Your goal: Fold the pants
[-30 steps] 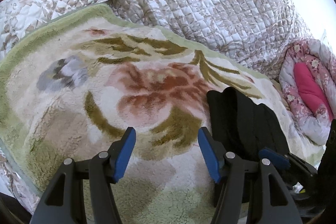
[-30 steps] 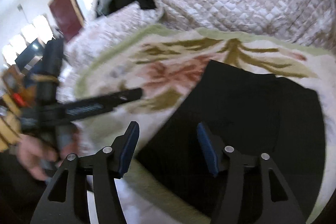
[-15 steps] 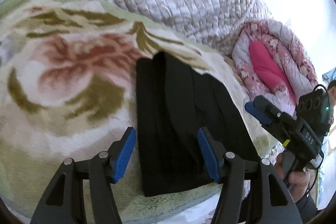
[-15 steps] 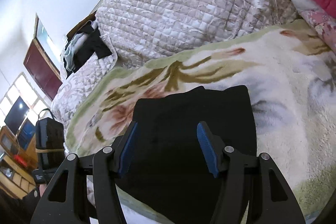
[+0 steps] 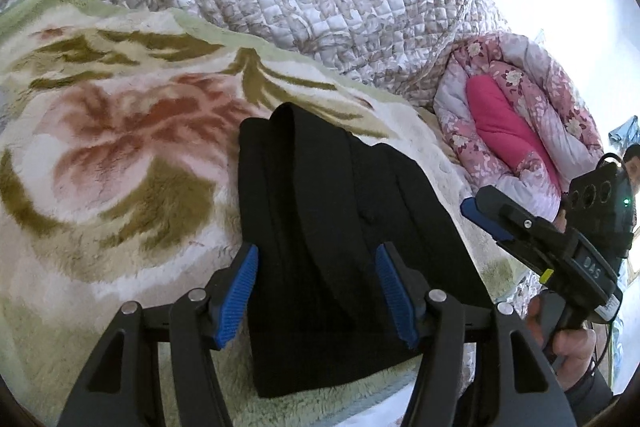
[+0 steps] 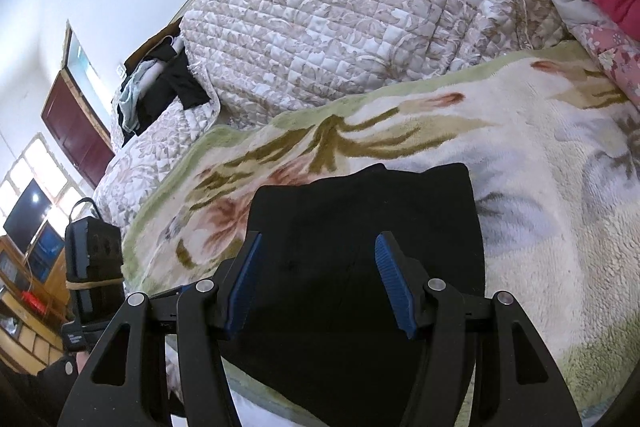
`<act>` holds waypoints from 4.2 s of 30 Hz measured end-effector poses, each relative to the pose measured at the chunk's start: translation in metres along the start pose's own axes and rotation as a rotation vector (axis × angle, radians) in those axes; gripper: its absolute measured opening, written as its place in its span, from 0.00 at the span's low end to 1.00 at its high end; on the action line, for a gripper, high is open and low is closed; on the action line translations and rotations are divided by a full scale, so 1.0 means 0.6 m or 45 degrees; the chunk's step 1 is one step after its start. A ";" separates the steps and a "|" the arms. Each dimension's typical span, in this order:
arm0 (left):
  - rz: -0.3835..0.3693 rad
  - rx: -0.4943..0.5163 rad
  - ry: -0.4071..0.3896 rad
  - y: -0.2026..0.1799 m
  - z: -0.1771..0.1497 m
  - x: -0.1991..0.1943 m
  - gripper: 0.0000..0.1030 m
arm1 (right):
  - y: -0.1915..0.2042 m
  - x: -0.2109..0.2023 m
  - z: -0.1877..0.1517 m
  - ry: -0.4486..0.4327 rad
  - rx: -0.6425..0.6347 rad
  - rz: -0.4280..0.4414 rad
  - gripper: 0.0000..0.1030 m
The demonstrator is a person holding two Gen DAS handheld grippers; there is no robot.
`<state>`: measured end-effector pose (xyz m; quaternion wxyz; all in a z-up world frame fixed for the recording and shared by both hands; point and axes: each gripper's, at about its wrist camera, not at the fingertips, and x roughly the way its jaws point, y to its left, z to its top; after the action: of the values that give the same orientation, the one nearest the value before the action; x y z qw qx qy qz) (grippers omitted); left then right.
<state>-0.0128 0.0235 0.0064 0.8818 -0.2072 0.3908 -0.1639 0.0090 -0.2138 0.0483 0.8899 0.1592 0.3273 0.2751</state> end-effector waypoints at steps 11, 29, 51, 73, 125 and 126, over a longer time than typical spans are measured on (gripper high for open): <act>0.010 0.057 0.023 -0.008 0.000 0.015 0.61 | -0.007 -0.001 0.002 -0.008 0.019 -0.012 0.56; -0.071 0.016 -0.031 -0.030 0.017 -0.018 0.15 | -0.023 -0.011 0.006 -0.029 0.032 -0.055 0.56; -0.030 0.199 -0.055 -0.063 0.006 -0.053 0.21 | -0.012 0.036 -0.049 0.246 -0.225 -0.278 0.17; 0.259 0.373 0.088 -0.053 0.089 0.079 0.27 | -0.082 0.129 0.059 0.348 -0.158 -0.400 0.34; 0.311 0.235 -0.005 -0.016 0.017 -0.009 0.46 | -0.013 0.018 -0.031 0.182 -0.256 -0.390 0.50; 0.300 0.225 -0.002 -0.014 0.018 -0.009 0.48 | -0.023 0.015 -0.027 0.175 -0.215 -0.397 0.54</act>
<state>-0.0089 0.0215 0.0204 0.9101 -0.0816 0.3956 -0.0927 0.0093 -0.2181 0.0256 0.9075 0.0121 0.3837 0.1706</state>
